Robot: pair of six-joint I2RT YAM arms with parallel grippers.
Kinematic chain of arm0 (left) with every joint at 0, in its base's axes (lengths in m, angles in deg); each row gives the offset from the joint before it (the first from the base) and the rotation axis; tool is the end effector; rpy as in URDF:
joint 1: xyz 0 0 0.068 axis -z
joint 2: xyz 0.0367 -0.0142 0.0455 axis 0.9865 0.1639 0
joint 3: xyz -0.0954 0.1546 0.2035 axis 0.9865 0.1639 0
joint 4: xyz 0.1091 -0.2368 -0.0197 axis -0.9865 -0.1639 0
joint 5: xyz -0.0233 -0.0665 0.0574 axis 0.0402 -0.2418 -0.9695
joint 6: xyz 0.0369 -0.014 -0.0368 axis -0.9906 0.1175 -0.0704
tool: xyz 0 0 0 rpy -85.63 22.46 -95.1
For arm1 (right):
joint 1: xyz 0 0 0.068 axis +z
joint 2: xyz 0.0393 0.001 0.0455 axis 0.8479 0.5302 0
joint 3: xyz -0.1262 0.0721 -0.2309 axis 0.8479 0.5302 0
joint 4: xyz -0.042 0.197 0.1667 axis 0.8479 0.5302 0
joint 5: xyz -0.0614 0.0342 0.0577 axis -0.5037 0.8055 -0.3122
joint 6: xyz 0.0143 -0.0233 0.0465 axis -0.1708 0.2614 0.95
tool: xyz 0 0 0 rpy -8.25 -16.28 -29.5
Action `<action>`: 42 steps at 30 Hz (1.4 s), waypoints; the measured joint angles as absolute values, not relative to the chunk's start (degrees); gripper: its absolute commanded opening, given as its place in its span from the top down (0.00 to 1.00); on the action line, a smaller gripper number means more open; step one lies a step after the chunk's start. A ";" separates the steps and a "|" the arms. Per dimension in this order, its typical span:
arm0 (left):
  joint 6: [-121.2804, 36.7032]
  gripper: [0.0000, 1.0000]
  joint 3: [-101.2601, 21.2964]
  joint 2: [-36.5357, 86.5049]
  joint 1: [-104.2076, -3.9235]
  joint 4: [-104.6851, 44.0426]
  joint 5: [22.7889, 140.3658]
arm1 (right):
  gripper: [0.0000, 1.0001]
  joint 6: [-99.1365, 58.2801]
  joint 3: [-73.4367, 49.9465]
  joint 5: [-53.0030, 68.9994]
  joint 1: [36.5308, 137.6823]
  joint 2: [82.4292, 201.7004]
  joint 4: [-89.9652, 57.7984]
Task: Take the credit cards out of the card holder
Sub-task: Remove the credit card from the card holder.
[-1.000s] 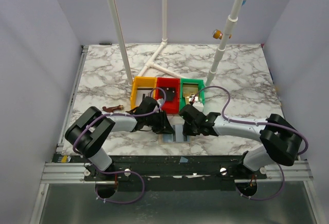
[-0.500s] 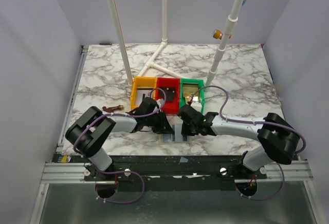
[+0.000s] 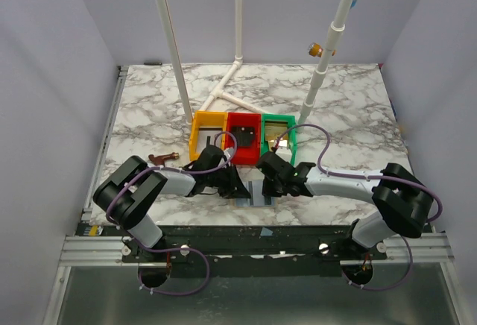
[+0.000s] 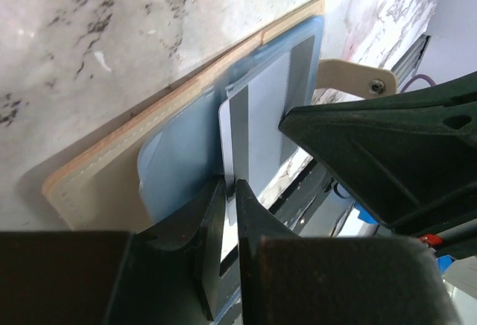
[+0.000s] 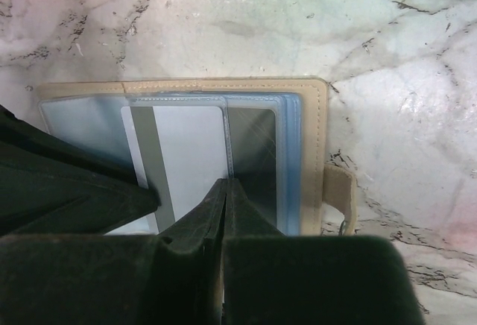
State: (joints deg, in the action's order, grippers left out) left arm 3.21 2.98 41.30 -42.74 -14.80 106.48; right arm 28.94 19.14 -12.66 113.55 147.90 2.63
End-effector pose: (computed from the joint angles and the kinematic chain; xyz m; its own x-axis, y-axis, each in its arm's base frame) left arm 0.1996 -0.1796 0.1144 -0.9909 -0.1202 -0.0610 -0.0225 0.5935 -0.8045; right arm 0.1647 0.2260 0.1616 -0.8936 0.1281 -0.4302 -0.0007 0.9580 0.2866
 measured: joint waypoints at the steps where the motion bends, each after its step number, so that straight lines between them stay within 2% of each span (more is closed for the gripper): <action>1: 3.43 0.86 3.37 41.19 -42.85 -14.69 106.77 | 0.97 28.96 19.12 -12.66 113.55 147.96 2.61; 12: 5.83 0.87 5.27 41.08 -43.90 -11.80 108.82 | 0.98 29.31 19.03 -12.77 113.59 148.09 2.63; 21: 7.54 1.00 6.36 41.08 -44.67 -9.38 110.27 | 0.98 29.29 18.85 -13.14 113.79 148.29 2.70; 42: 8.26 1.00 7.96 41.08 -46.61 -7.32 111.49 | 0.99 29.81 18.61 -14.41 113.90 148.47 3.07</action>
